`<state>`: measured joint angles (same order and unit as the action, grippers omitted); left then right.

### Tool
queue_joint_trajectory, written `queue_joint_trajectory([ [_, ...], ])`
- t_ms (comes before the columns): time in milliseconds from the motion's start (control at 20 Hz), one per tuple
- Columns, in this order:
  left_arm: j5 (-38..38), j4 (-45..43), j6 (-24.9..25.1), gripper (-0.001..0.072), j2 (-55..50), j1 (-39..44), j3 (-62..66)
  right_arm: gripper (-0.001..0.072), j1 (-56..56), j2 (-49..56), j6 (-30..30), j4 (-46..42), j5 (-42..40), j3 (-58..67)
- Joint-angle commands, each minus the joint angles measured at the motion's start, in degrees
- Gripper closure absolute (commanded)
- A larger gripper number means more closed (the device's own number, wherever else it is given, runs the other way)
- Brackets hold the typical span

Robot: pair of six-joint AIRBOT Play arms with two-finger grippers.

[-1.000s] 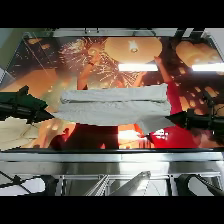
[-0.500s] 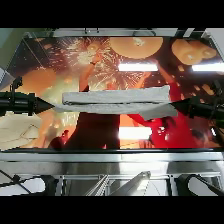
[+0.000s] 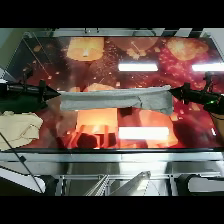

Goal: Fold the shirts.

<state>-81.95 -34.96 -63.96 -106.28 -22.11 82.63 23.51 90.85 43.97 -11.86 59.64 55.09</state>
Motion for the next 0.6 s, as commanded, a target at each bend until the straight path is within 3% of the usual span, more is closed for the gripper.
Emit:
queue_joint_trajectory([
  [0, -1.01, 0.0, -2.25, 0.0688, -8.35, 2.36, 7.45, 0.0694, -1.01, 8.07, -1.79, 0.35, -1.86, 6.03],
  [250, -1.73, -0.02, -3.15, 0.0703, -13.66, 3.8, 11.98, 0.0688, -2.43, 11.76, -3.69, -1.18, -1.75, 6.64],
  [300, -2.84, 0.0, -3.21, 0.0608, -13.88, 3.56, 13.03, 0.0585, -2.23, 11.58, -3.67, -1.55, -0.87, 6.95],
  [350, -4.09, 0.02, -4.37, 0.0414, -13.88, 3.21, 14.05, 0.0423, -1.64, 11.26, -3.65, -1.68, 1.31, 7.61],
  [450, -8.46, 0.17, -5.86, 0.0408, -13.88, 2.58, 17.77, 0.0387, 0.44, 10.4, -2.1, -4.81, 7.28, 10.36],
  [500, -10.62, 0.17, -7.15, 0.0408, -13.88, 2.08, 20.37, 0.0323, 1.53, 9.94, 0.33, -8.2, 9.11, 12.33],
  [550, -12.11, 0.22, -8.28, 0.0408, -13.77, 1.66, 22.95, 0.0169, 2.54, 9.55, 3.54, -12.92, 9.38, 14.43],
])
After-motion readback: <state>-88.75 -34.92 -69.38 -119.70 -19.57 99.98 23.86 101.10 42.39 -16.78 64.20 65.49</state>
